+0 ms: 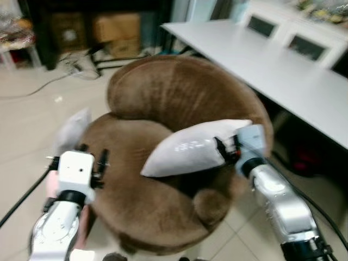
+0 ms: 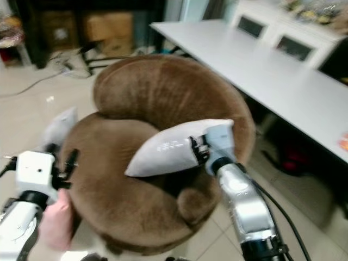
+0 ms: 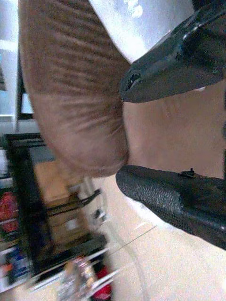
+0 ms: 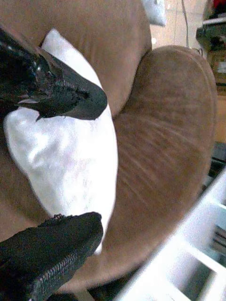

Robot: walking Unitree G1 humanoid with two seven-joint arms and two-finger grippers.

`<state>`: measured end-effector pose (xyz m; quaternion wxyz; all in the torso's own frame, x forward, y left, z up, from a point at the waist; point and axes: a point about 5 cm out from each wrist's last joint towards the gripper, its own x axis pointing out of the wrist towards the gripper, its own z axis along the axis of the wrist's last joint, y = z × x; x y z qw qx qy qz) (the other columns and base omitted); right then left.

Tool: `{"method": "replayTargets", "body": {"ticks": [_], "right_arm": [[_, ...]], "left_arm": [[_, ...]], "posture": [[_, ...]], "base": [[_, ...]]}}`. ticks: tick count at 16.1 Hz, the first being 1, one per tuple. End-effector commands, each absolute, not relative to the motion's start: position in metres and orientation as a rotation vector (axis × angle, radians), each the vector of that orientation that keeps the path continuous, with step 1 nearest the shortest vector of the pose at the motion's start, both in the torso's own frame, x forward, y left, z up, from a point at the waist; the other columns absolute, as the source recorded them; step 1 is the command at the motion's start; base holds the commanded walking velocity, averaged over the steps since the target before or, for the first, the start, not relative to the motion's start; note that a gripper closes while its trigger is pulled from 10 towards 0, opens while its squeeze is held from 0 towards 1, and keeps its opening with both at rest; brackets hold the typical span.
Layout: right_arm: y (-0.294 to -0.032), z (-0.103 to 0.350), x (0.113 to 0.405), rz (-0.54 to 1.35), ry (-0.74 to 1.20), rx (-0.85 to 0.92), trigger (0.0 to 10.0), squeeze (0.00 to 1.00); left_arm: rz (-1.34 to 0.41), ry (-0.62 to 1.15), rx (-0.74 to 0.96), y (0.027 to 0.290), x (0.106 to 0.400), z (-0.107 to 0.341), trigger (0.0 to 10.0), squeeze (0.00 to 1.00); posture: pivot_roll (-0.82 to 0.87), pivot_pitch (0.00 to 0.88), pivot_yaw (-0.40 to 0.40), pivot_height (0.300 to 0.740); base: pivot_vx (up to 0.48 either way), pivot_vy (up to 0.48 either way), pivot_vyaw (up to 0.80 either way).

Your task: Move the pillow to the sofa from floor

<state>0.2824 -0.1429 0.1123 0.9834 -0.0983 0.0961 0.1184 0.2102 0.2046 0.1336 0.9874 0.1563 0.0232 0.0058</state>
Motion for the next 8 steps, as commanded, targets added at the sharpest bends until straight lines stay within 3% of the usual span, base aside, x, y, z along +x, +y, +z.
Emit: {"method": "replayTargets", "body": {"ticks": [1, 7, 8], "right_arm": [[-0.1500, 0.1152, 0.2880, 0.206, 0.171, -0.264, 10.0, 0.00], [-0.1456, 0.1139, 0.2924, 0.231, 0.184, -0.238, 10.0, 0.00], [-0.1440, 0.1134, 0.2930, 0.235, 0.184, -0.227, 10.0, 0.00]], "left_arm": [[0.022, 0.035, 0.319, 0.2021, 0.2083, 0.1321, 10.0, 0.00], [0.048, 0.006, 0.303, 0.2043, 0.2135, 0.1322, 10.0, 0.00], [0.043, 0.003, 0.300, 0.2040, 0.2140, 0.1318, 10.0, 0.00]], "posture": [[0.08, 0.000, -0.144, 0.740], [0.07, 0.000, -0.121, 0.740], [0.07, 0.000, -0.116, 0.740]], "base": [[0.000, 0.000, 0.00], [0.000, 0.000, 0.00], [0.000, 0.364, 0.00]]}}
